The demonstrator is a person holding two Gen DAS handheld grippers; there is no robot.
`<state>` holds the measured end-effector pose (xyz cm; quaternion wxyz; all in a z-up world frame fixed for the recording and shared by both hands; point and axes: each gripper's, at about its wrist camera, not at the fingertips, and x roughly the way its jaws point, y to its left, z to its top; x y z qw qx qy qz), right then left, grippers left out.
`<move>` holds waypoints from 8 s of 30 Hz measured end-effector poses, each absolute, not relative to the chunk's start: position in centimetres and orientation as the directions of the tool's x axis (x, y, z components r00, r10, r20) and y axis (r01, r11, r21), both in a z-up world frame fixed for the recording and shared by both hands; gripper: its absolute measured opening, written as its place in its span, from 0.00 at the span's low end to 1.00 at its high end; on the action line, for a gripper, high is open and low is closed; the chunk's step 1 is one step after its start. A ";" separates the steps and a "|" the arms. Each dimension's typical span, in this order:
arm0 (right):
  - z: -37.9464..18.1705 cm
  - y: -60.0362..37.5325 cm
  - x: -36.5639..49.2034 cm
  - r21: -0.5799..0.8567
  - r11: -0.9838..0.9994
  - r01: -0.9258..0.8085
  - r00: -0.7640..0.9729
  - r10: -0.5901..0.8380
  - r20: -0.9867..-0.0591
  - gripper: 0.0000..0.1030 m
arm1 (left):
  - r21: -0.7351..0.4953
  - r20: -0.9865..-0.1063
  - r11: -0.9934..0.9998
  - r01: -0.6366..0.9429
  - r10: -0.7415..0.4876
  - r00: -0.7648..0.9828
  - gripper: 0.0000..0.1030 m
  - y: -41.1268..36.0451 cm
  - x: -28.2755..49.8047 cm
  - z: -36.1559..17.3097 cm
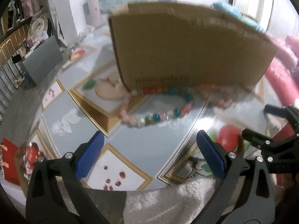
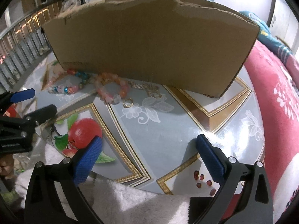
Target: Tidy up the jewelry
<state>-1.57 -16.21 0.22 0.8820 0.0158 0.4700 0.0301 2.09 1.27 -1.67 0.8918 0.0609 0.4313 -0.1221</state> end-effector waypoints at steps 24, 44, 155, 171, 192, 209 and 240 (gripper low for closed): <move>1.9 -12.9 0.3 0.383 0.897 -0.221 0.535 0.440 -0.721 0.33 | 0.099 -0.768 0.954 0.282 -0.107 0.631 0.54 4.8 5.6 -2.8; 0.1 -7.5 4.4 0.334 0.900 -0.279 0.472 0.432 -0.769 0.22 | 0.008 -0.782 0.940 0.341 -0.207 0.588 0.33 6.6 5.5 -2.4; 4.8 -12.9 1.7 0.355 0.810 -0.466 0.413 0.555 -0.722 0.43 | 0.028 -0.722 0.978 -0.207 0.162 0.672 0.57 7.1 8.3 7.7; 5.4 -14.9 1.7 0.352 0.824 -0.444 0.443 0.543 -0.713 0.43 | 0.028 -0.738 0.946 -0.324 0.238 0.631 0.57 6.9 8.7 7.1; 5.8 -15.2 1.5 0.354 0.818 -0.452 0.443 0.551 -0.707 0.50 | 0.037 -0.740 0.935 -0.353 0.263 0.619 0.60 6.5 8.5 6.9; 4.9 -14.8 1.6 0.380 0.804 -0.457 0.462 0.580 -0.671 0.50 | 0.003 -0.731 0.963 -0.270 0.186 0.656 0.64 8.2 7.1 7.4; 2.2 -15.0 -0.5 0.387 0.883 -0.265 0.622 0.463 -0.632 0.41 | 0.012 -0.691 0.900 0.437 -0.308 0.654 0.55 0.6 3.1 0.7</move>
